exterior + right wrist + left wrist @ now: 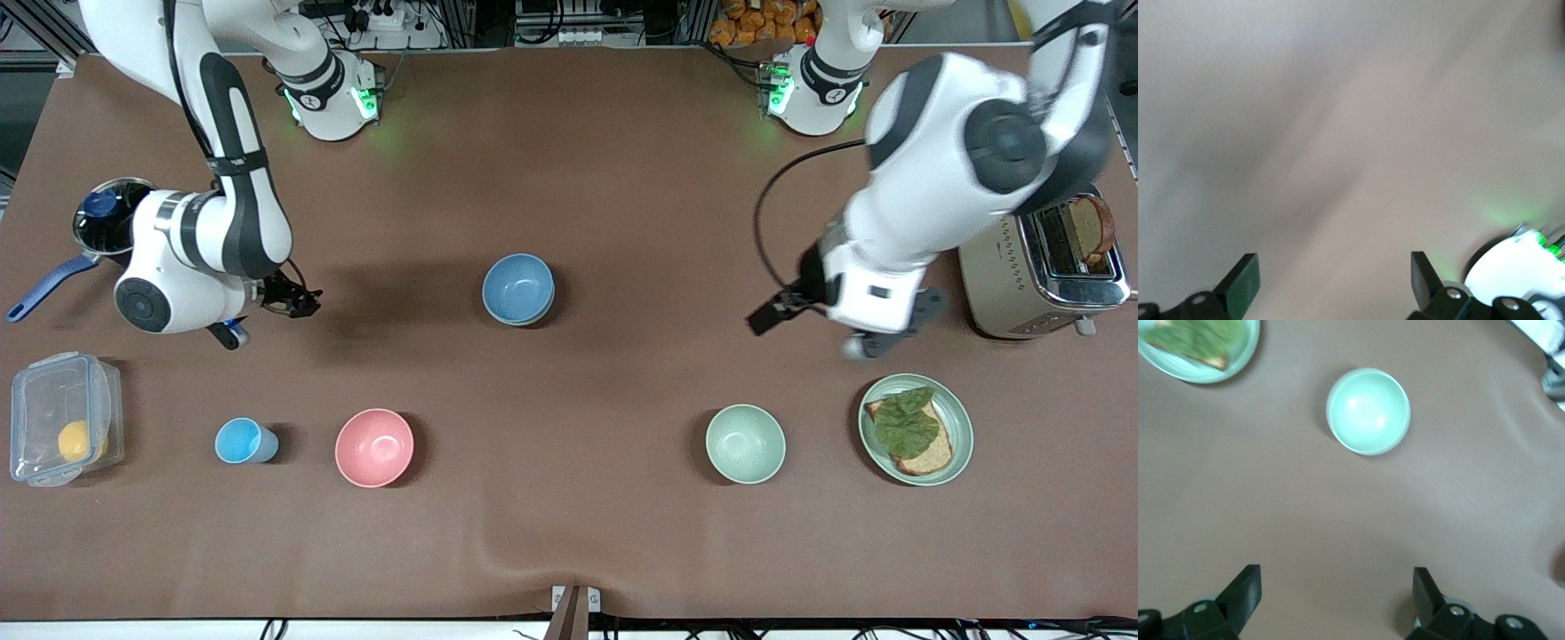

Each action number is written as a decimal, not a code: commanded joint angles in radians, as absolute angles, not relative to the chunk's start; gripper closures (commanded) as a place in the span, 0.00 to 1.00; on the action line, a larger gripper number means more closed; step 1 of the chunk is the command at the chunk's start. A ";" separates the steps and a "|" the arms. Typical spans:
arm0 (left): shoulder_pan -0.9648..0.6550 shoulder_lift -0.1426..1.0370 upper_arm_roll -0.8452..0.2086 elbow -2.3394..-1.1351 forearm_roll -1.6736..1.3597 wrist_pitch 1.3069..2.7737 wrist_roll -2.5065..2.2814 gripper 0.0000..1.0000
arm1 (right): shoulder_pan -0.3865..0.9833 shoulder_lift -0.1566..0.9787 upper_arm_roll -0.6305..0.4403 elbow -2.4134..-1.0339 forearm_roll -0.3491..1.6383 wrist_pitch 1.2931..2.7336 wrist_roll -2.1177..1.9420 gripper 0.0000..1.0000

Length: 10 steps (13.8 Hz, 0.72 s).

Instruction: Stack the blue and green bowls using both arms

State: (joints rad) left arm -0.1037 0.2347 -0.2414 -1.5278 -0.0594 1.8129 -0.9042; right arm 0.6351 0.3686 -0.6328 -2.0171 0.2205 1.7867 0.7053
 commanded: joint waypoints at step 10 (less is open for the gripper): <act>0.006 0.088 -0.252 -1.635 0.000 1.717 -0.718 0.00 | 0.197 0.278 -0.459 -1.735 0.097 1.576 0.115 0.00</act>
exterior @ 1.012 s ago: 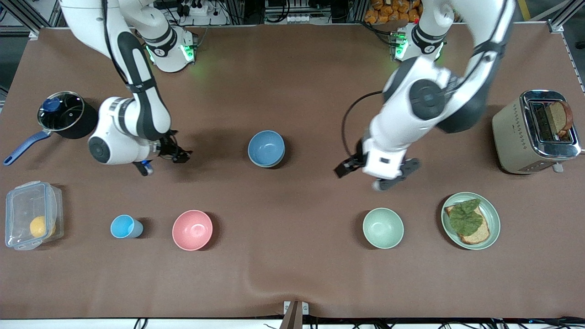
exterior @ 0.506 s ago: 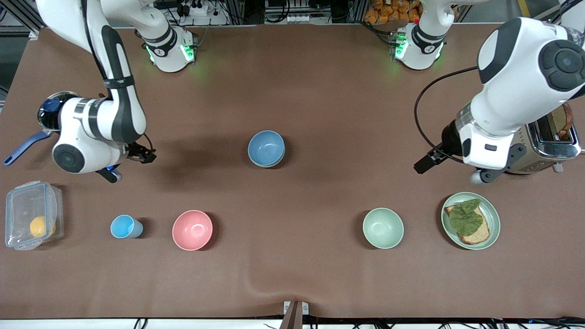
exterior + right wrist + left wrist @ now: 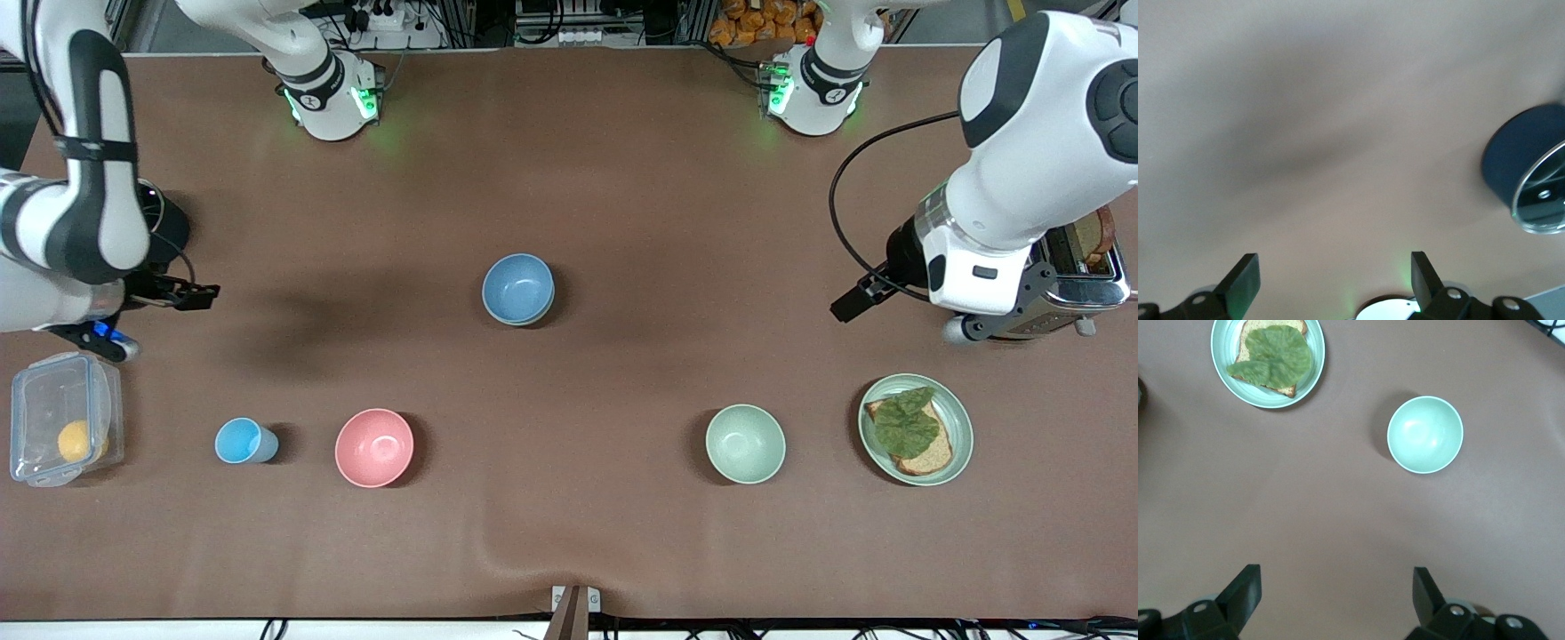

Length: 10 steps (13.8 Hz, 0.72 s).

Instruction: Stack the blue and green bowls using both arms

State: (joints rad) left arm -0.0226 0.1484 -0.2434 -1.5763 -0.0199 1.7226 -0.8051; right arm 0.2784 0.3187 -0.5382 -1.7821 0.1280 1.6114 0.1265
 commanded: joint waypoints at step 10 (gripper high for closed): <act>-0.020 0.009 -0.130 -1.641 0.008 1.703 -0.345 0.00 | 0.059 0.020 -0.194 -1.458 0.089 1.359 0.209 0.00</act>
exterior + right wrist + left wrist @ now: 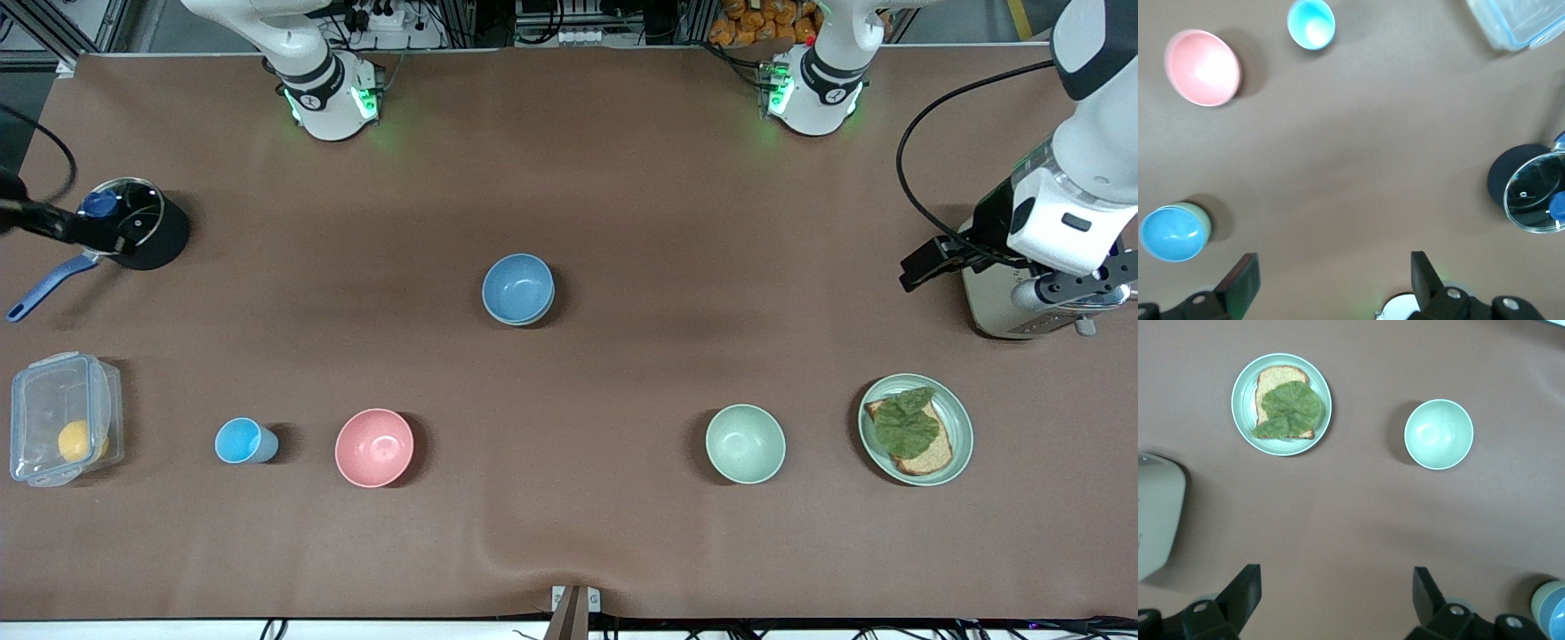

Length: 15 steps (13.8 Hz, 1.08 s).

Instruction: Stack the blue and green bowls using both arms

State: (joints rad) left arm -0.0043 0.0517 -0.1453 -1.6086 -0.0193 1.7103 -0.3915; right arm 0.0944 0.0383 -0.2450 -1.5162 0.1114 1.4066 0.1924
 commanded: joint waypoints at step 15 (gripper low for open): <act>-0.064 -0.060 -0.110 -1.661 0.061 1.573 -0.129 0.00 | -0.047 0.029 -0.045 -1.404 0.005 1.434 0.184 0.00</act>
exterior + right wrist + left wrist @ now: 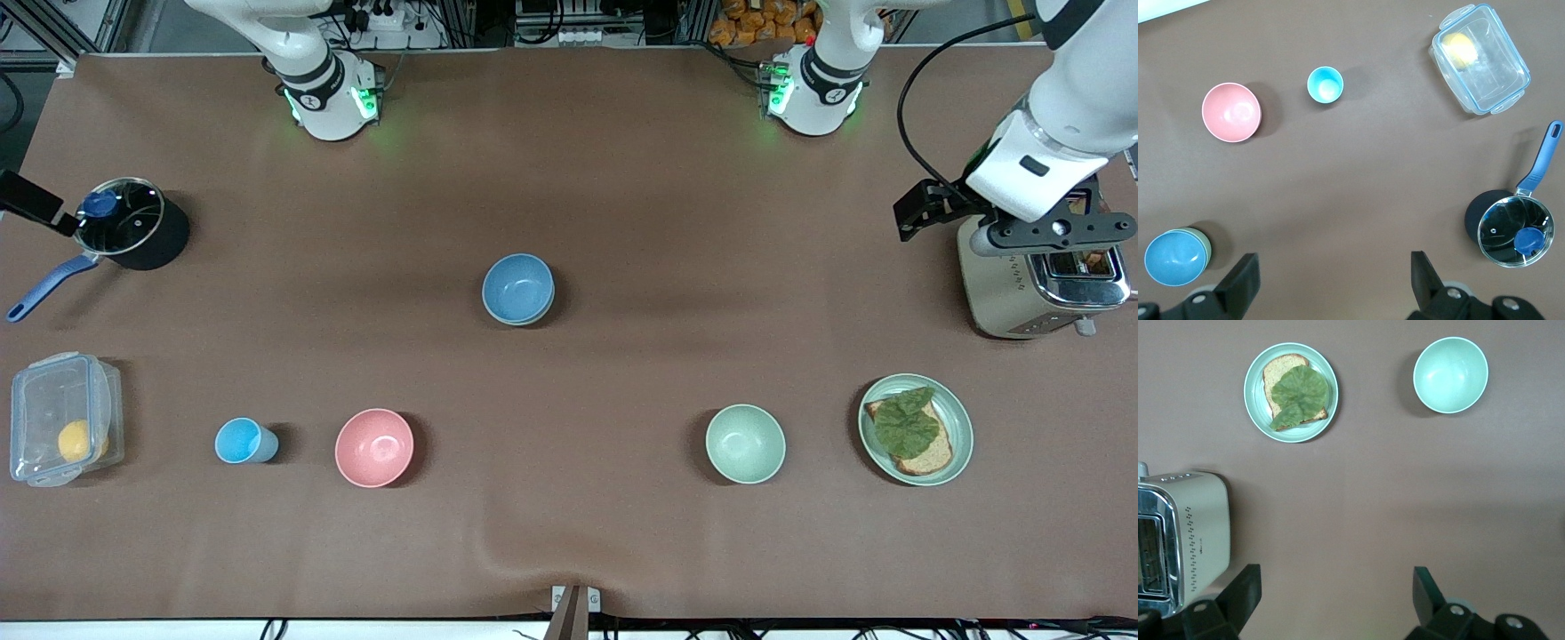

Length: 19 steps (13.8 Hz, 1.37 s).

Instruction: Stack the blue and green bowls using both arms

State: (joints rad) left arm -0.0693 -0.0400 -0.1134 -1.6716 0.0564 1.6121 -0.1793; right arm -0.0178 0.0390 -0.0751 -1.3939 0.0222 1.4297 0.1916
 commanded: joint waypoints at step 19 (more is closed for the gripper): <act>-0.137 -0.060 0.049 -1.585 -0.029 1.463 0.005 0.00 | -0.037 0.028 -0.037 -1.399 -0.015 1.425 0.175 0.00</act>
